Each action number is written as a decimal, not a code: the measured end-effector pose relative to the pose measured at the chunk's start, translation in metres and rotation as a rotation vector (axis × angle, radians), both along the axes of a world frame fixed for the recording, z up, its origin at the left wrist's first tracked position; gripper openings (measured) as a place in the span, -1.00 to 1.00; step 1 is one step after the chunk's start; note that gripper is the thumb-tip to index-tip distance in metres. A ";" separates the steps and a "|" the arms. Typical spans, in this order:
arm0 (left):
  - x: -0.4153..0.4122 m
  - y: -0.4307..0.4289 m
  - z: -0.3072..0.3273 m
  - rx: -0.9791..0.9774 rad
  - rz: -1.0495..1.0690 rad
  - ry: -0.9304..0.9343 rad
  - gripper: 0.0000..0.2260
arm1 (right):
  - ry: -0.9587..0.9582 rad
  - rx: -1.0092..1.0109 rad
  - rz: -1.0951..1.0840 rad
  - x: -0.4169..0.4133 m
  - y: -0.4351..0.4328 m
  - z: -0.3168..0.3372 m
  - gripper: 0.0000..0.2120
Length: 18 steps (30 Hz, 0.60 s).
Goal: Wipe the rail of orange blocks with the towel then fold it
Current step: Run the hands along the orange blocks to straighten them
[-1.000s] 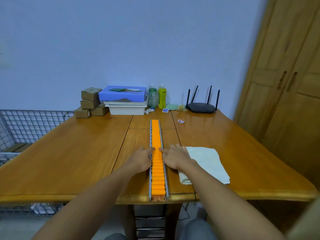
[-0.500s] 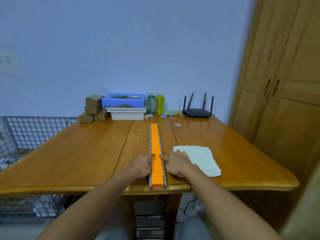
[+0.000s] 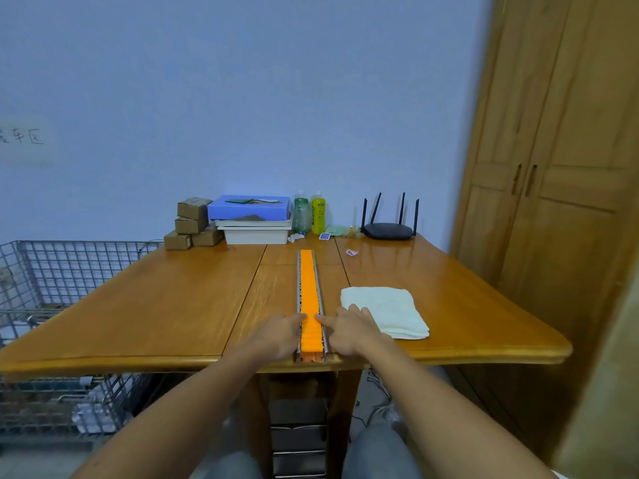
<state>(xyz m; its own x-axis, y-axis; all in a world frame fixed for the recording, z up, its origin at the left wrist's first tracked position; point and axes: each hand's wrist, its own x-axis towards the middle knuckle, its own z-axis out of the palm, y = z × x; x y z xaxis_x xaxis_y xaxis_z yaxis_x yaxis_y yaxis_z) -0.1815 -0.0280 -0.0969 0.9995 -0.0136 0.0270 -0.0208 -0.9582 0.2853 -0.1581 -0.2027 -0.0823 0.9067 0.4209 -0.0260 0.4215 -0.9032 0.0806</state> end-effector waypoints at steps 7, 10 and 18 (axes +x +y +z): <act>-0.023 -0.003 -0.003 0.009 -0.028 0.005 -0.47 | -0.004 0.018 -0.008 -0.019 -0.005 -0.002 -0.44; -0.034 -0.006 -0.002 0.011 -0.019 0.008 -0.46 | 0.008 0.036 -0.016 -0.029 -0.007 -0.004 -0.44; -0.065 -0.010 0.001 0.005 -0.001 0.037 -0.45 | 0.012 0.067 -0.018 -0.058 -0.011 -0.005 -0.47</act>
